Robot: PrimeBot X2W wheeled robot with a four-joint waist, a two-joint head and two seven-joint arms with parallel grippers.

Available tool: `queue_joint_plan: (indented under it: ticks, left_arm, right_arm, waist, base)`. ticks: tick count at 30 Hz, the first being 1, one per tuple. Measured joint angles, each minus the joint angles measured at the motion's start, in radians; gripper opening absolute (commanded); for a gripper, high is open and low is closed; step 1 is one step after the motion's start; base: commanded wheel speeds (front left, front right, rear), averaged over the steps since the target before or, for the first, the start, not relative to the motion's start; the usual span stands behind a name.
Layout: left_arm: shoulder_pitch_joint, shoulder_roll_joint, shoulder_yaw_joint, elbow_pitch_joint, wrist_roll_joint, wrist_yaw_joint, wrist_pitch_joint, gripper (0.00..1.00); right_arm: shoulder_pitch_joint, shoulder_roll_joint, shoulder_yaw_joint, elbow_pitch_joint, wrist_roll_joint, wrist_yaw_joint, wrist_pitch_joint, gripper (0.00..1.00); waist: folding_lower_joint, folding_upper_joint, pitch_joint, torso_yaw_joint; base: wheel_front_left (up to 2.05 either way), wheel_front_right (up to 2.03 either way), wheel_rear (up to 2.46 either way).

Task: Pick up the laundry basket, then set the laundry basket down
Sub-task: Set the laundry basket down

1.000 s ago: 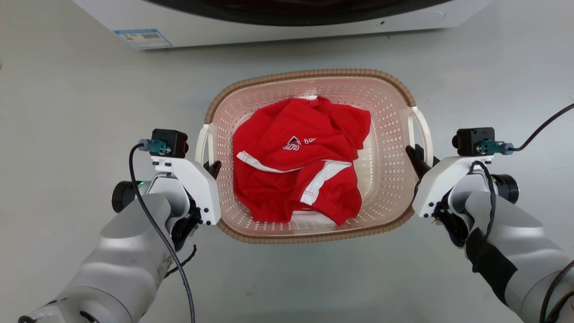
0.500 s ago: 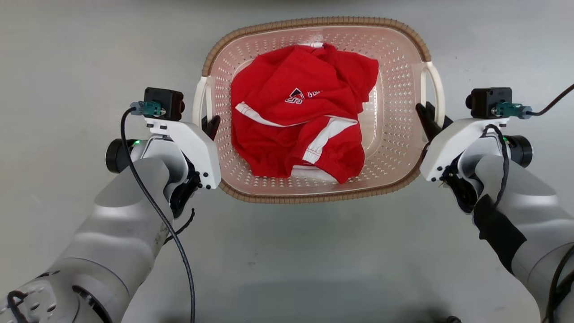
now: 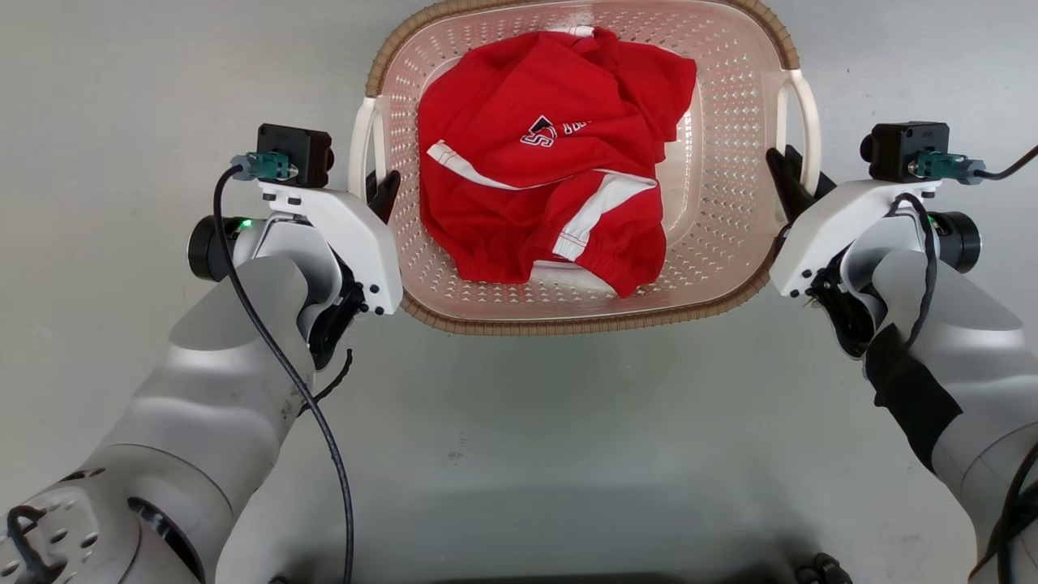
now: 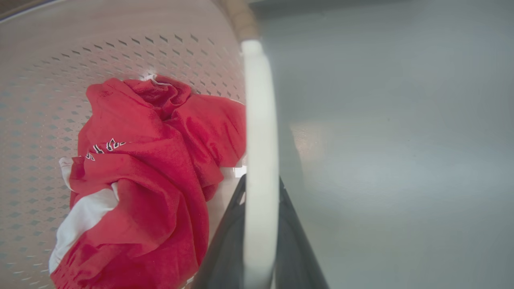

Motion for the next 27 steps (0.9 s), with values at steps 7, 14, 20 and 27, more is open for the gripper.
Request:
queue_joint_plan:
  ticks: [7, 14, 20, 27]
  left_arm:
    - [-0.015, -0.001, -0.007, 0.0, 0.0, 0.001, -0.001, 0.0]
    - [-0.016, 0.023, -0.011, 0.005, -0.002, -0.003, -0.02, 1.0]
    - [-0.016, 0.023, -0.013, 0.0, -0.011, -0.003, -0.042, 1.0]
    - [-0.016, 0.036, -0.018, -0.011, -0.013, -0.003, -0.063, 1.0]
  right_arm:
    - [0.004, -0.001, -0.051, -0.003, -0.054, 0.0, 0.0, 0.25]
    - [0.005, -0.049, -0.105, -0.026, -0.119, -0.001, 0.0, 1.0]
    - [0.013, -0.063, -0.154, -0.063, -0.179, -0.003, -0.005, 1.0]
    - [0.06, -0.078, -0.137, -0.132, -0.185, -0.011, -0.006, 1.0]
  waist:
    - [0.0, 0.0, 0.01, 0.001]
    - [0.0, 0.0, 0.019, 0.001]
    - [0.0, 0.0, 0.027, 0.004]
    - [0.0, 0.0, 0.029, 0.009]
  base:
    - [0.0, 0.0, 0.0]
    - [0.0, 0.0, 0.0]
    - [0.0, 0.0, 0.0]
    - [0.0, 0.0, 0.0]
